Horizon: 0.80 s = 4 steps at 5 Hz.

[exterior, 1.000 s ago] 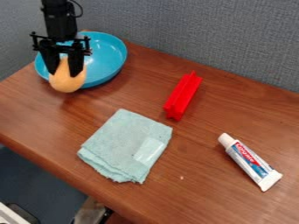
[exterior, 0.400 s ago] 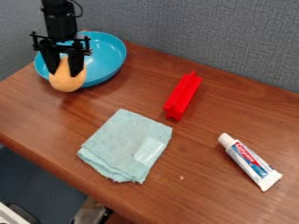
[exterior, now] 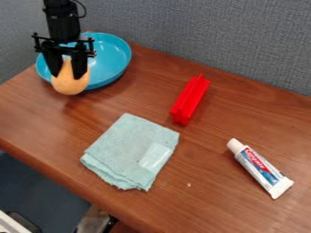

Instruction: Put the yellow ball on the blue plate

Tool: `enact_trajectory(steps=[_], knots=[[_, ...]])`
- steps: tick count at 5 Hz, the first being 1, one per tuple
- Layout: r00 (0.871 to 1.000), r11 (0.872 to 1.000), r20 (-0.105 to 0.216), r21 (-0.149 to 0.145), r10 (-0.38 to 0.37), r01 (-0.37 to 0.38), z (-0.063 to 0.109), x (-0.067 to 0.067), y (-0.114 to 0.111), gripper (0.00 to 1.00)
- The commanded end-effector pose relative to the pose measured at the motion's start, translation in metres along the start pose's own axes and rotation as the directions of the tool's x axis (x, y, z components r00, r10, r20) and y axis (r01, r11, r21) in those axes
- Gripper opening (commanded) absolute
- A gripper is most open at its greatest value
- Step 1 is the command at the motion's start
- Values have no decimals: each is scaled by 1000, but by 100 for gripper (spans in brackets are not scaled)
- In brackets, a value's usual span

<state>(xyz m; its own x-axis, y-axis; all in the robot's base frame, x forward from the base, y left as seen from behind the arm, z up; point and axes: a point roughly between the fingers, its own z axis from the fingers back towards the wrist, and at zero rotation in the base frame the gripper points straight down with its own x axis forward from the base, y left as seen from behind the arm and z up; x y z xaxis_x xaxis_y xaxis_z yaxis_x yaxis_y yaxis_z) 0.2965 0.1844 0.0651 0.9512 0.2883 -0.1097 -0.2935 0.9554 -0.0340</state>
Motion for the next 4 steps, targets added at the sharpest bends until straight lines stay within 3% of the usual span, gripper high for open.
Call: enact_trajectory(steps=[1,4], knots=[[1000,1000,22,0,6,-6,5,-1,2,0],[999,1000,38,0,6,-6,7,-2,-2,0]])
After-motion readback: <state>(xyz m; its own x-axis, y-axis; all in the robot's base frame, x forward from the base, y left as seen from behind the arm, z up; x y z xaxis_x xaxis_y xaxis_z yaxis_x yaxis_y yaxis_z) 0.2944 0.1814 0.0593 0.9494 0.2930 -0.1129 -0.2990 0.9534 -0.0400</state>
